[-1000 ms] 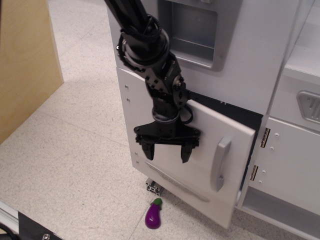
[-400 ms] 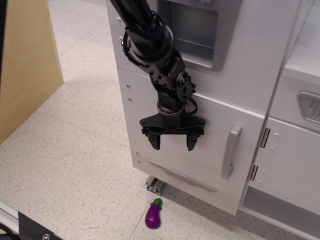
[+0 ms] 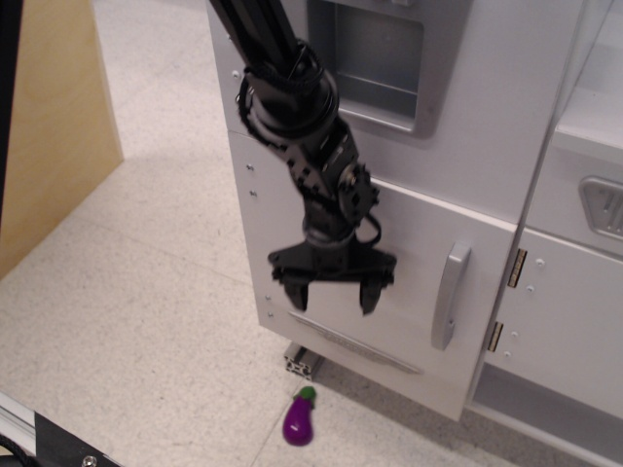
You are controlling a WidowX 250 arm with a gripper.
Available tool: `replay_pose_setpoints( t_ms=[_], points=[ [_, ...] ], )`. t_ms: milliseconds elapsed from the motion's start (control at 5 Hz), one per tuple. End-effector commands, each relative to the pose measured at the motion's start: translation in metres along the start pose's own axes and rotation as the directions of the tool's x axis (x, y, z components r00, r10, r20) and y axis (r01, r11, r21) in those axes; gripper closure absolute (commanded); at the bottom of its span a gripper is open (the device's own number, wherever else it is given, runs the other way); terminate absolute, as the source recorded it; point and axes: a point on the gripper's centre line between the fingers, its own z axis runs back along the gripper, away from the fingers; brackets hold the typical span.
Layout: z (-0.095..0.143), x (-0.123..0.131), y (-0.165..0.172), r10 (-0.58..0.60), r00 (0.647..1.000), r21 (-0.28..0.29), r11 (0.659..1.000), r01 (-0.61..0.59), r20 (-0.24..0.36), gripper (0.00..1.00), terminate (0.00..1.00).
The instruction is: Close low fridge
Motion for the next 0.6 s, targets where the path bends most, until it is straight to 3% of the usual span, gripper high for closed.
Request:
replay_pose_setpoints(
  t_ms=[0,200,400],
  points=[
    [0.0387,-0.0012,0.0090,-0.082,0.996,-0.023,0.996,0.084,0.045,0.00,0.00],
    [0.0387,-0.0012,0.0090,-0.082,0.996,-0.023,0.996,0.084,0.045,0.00,0.00],
    [0.0387,-0.0012,0.0090,-0.082,0.996,-0.023,0.996,0.084,0.045,0.00,1.00]
  ],
)
